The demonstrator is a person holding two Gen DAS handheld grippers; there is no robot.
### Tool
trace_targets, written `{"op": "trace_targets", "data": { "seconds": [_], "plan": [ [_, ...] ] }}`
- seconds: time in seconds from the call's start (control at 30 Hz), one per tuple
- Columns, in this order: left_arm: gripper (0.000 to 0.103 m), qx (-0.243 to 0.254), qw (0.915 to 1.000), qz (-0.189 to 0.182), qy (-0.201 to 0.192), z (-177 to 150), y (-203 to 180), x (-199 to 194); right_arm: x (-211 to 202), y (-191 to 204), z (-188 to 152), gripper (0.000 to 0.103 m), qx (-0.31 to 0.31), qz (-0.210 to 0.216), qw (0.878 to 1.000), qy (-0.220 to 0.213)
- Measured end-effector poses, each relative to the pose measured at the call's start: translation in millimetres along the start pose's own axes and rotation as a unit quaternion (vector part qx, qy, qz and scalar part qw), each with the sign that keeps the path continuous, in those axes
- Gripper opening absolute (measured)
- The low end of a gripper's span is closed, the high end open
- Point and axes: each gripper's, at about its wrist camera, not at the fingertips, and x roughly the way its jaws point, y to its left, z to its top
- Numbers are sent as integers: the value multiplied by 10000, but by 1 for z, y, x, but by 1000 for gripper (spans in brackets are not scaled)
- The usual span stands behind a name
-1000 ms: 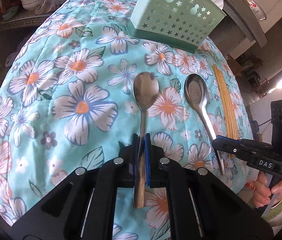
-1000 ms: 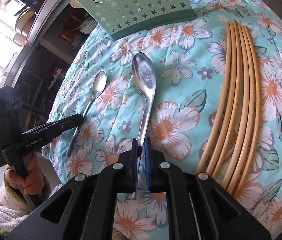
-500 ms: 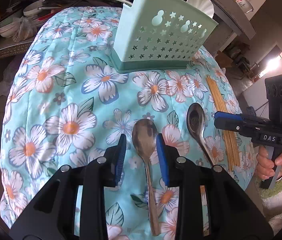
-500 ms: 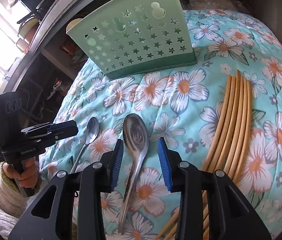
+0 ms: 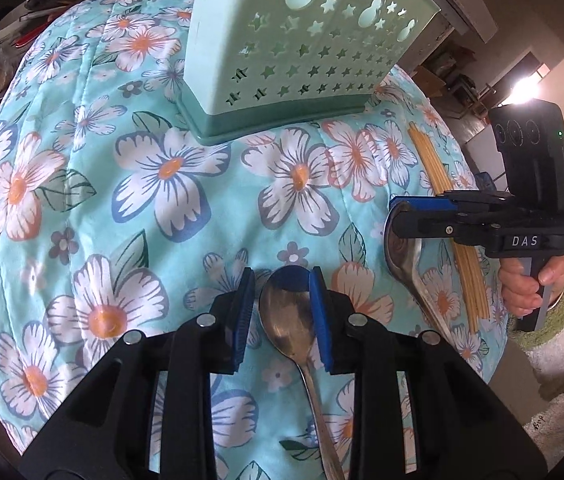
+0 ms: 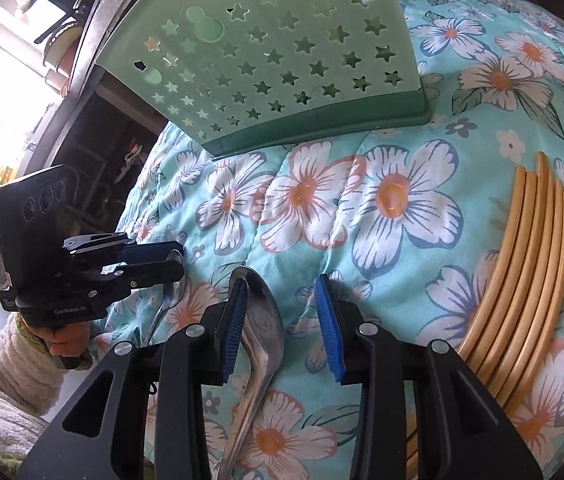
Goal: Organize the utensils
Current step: 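Lift both metal spoons up toward the mint-green holder with both tools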
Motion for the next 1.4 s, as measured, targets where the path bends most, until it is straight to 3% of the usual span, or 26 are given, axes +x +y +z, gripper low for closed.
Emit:
{"op": "trace_targets", "data": {
  "seconds": [0.27,0.47,0.73,1.0,1.4],
  "plan": [
    [12,108,9999,34,74,2,-4,4,7,10,1,14,-236,-46,9996,142],
    [7,276,9992,277,26,4,-21,9,4,21,-3,6,-299,-169,9993,110],
    [3,186,9988,431,-111,1,-28,1,-17,33,-11,4,-285,-536,9979,-204],
    [2,233,9956,895,-152,-10,-32,-26,-58,49,-20,4,-461,-1015,9910,-746],
    [2,495,9732,1736,-1422,-2,-74,-114,-128,77,-23,4,-759,-1561,9668,-1873]
  ]
}}
